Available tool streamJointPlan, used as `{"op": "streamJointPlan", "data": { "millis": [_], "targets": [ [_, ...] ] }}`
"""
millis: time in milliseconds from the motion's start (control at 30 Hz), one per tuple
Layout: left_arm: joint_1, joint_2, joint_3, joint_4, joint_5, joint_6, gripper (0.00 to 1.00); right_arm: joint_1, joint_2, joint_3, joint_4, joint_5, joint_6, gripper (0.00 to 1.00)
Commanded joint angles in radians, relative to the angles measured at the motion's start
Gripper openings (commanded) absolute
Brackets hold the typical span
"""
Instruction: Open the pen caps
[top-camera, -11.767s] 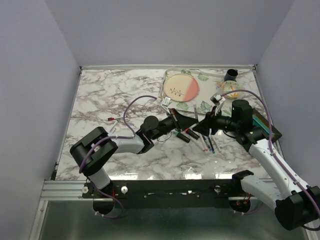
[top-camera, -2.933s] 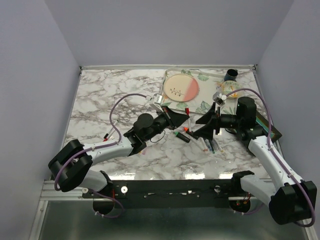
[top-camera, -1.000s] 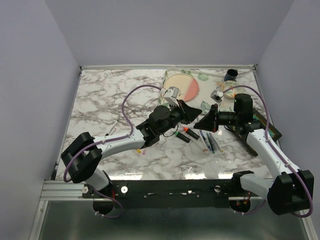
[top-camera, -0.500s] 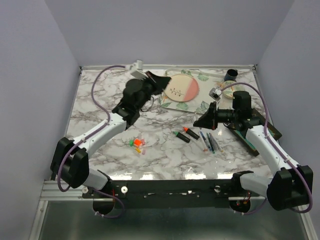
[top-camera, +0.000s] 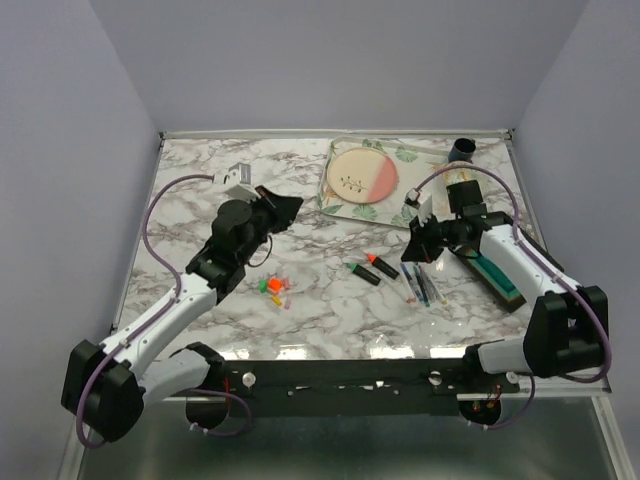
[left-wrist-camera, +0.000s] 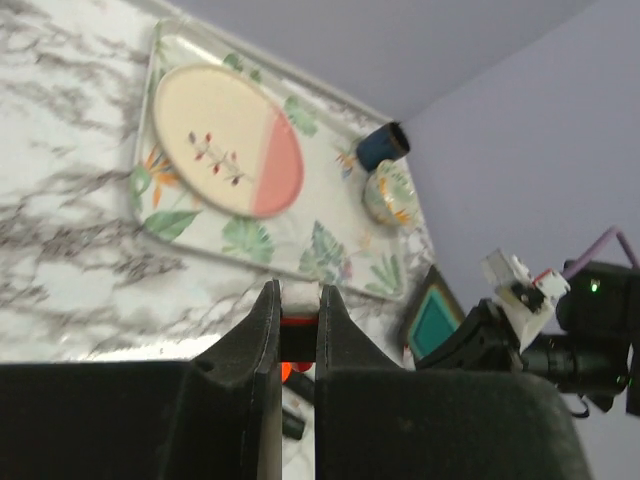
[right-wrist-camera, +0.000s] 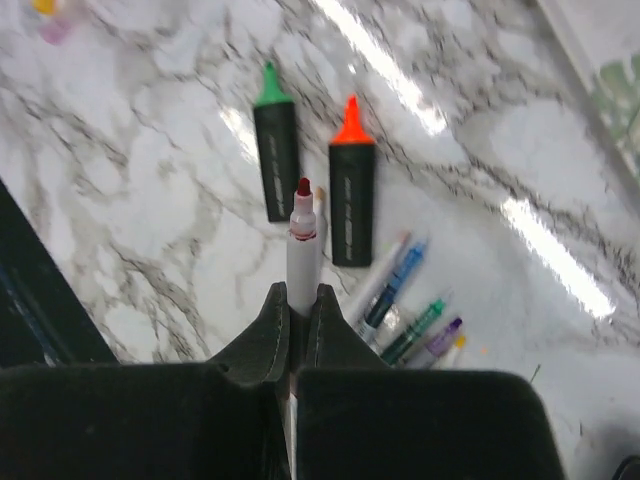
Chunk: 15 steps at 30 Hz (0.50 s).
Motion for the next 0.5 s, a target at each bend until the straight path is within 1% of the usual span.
{"op": "streamJointPlan", "data": {
  "millis": [0, 133, 200, 233, 333, 467],
  "targets": [
    [0.0, -0.156, -0.111, -0.216, 0.029, 0.05, 0.0, 0.0, 0.103, 0.018, -0.155, 0.232, -0.077, 0.06],
    [0.0, -0.287, -0.243, -0.301, 0.046, 0.016, 0.0, 0.002, 0.159, 0.023, -0.158, 0.285, -0.057, 0.1],
    [0.0, -0.323, -0.287, -0.339, 0.045, -0.019, 0.0, 0.0, 0.179, 0.018, -0.151, 0.313, -0.039, 0.11],
    [0.0, -0.357, -0.324, -0.353, 0.045, -0.031, 0.0, 0.0, 0.187, 0.018, -0.151, 0.324, -0.034, 0.14],
    [0.0, -0.409, -0.381, -0.41, 0.034, -0.081, 0.0, 0.0, 0.219, 0.018, -0.151, 0.345, -0.022, 0.19],
    [0.0, -0.458, -0.421, -0.496, 0.017, -0.139, 0.0, 0.002, 0.253, 0.023, -0.158, 0.359, -0.011, 0.24]
  ]
}}
